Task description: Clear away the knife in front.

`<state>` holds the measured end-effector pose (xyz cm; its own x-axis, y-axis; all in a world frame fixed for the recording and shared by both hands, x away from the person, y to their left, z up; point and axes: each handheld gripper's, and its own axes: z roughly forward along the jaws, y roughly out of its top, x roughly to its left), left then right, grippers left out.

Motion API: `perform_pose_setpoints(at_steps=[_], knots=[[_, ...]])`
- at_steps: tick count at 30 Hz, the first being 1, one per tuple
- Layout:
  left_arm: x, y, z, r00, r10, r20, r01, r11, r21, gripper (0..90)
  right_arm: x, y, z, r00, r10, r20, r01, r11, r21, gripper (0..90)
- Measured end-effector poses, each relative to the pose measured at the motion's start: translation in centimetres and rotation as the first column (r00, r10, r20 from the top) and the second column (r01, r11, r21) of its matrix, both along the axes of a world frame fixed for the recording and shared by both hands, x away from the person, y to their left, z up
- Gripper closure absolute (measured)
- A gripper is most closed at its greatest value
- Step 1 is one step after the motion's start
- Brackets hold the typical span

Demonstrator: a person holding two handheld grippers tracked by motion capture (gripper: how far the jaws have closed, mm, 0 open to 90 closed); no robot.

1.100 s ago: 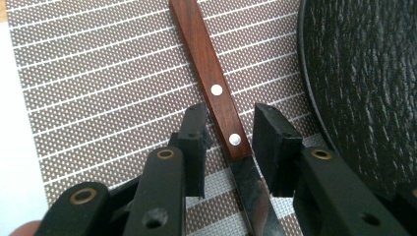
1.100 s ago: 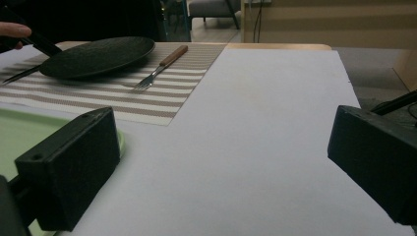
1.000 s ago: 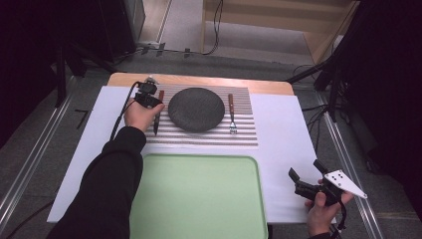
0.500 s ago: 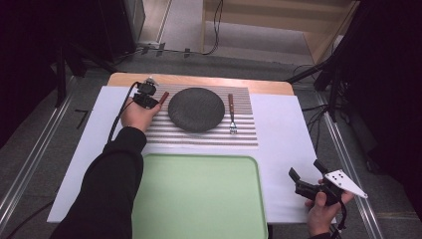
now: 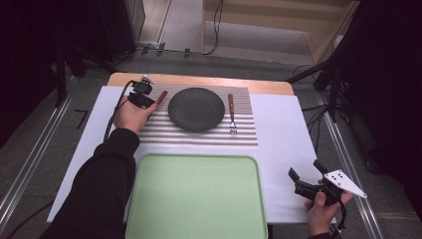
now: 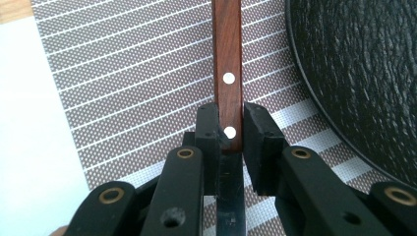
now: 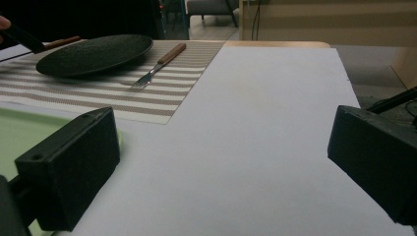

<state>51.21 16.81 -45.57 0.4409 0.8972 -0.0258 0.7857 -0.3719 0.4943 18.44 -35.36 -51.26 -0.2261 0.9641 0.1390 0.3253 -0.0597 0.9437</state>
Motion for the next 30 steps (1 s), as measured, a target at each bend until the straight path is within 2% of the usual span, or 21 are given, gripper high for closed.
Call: perform_pose_setpoints(at_steps=[9,13,19,30], knots=[[-1.1,0.6,0.5,0.9998,-0.014,0.012,0.014,0.9988,-0.048,77.1,0.0,0.0,0.0,1.0000,0.000,0.000,0.000,1.000,-0.007,0.0],[-1.7,0.7,0.8,0.9996,-0.023,0.016,0.024,0.9983,-0.053,77.1,0.0,0.0,0.0,1.0000,0.001,0.001,-0.001,1.000,-0.007,0.0],[-2.8,0.6,1.1,0.9985,-0.052,0.016,0.052,0.9981,-0.033,77.1,0.0,0.0,0.0,1.0000,0.003,0.002,-0.003,1.000,-0.008,0.0],[-4.5,1.1,1.6,0.9960,-0.087,0.021,0.088,0.9947,-0.054,77.1,0.0,0.1,0.0,1.0000,0.003,-0.001,-0.003,1.000,-0.007,0.0]])
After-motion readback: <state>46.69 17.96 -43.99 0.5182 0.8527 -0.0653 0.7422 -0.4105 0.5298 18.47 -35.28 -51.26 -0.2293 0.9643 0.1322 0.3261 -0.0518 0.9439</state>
